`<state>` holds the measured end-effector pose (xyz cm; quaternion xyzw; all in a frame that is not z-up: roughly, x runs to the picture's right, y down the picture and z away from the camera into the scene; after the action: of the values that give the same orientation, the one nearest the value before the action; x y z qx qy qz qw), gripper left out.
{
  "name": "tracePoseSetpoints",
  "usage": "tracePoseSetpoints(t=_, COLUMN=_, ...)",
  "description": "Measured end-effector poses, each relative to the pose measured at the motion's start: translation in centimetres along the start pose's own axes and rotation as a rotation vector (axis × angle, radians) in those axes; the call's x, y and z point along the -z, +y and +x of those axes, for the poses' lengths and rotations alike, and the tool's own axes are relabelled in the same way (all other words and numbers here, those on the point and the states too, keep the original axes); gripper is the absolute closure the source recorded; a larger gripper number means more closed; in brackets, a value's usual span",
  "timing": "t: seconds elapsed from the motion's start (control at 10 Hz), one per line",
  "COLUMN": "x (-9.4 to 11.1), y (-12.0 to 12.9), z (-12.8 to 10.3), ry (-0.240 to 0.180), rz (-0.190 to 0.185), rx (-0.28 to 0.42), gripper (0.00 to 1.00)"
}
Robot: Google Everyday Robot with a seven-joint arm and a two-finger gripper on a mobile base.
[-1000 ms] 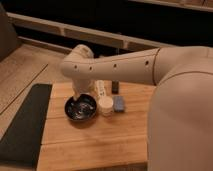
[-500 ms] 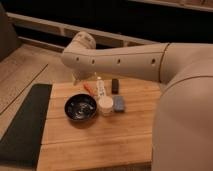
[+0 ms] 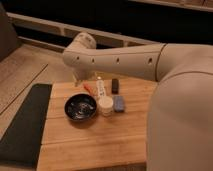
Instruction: Place the pepper in the ceramic bowl
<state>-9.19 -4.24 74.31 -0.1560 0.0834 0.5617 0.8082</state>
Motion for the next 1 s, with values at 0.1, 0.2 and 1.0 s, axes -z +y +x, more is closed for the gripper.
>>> tracePoseSetpoints(t=0.1, x=-1.3, y=-0.7, z=-0.6, ry=0.018, rz=-0.002, rx=0.009, gripper=0.35)
tracePoseSetpoints(t=0.2, x=-2.7, y=-1.7, z=-1.3, ry=0.033, rz=-0.001, rx=0.014, gripper=0.35)
tracePoseSetpoints(t=1.0, x=-8.1, y=-5.3, z=-3.9, ry=0.090, rz=0.021, rx=0.037, gripper=0.35)
